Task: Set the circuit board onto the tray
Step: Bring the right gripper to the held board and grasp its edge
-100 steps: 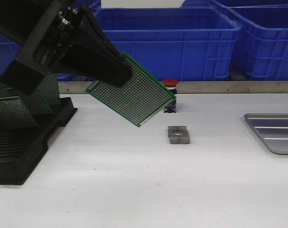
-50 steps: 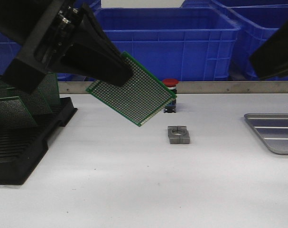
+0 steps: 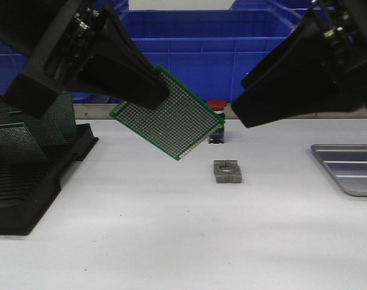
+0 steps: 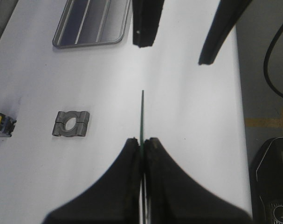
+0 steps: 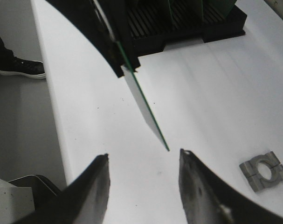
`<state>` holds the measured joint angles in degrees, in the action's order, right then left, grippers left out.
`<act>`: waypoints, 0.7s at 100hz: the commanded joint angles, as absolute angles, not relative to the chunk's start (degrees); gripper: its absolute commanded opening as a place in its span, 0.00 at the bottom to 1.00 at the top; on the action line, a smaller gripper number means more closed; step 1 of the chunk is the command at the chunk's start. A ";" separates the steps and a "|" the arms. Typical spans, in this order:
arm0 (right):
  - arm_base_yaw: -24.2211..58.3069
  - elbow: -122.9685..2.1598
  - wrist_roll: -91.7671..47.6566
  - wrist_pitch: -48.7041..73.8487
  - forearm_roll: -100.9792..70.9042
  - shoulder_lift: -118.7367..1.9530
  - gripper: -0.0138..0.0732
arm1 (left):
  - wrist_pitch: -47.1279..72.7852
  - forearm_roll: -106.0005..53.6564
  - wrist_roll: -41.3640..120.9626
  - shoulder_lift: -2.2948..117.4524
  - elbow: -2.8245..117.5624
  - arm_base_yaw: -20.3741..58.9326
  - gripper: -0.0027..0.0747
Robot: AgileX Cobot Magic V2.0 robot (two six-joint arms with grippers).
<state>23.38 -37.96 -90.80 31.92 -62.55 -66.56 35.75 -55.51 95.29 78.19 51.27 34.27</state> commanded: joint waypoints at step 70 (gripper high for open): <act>29.14 -47.82 -98.65 31.75 -69.17 -78.31 0.02 | 35.23 -58.32 95.11 76.79 52.86 34.70 0.01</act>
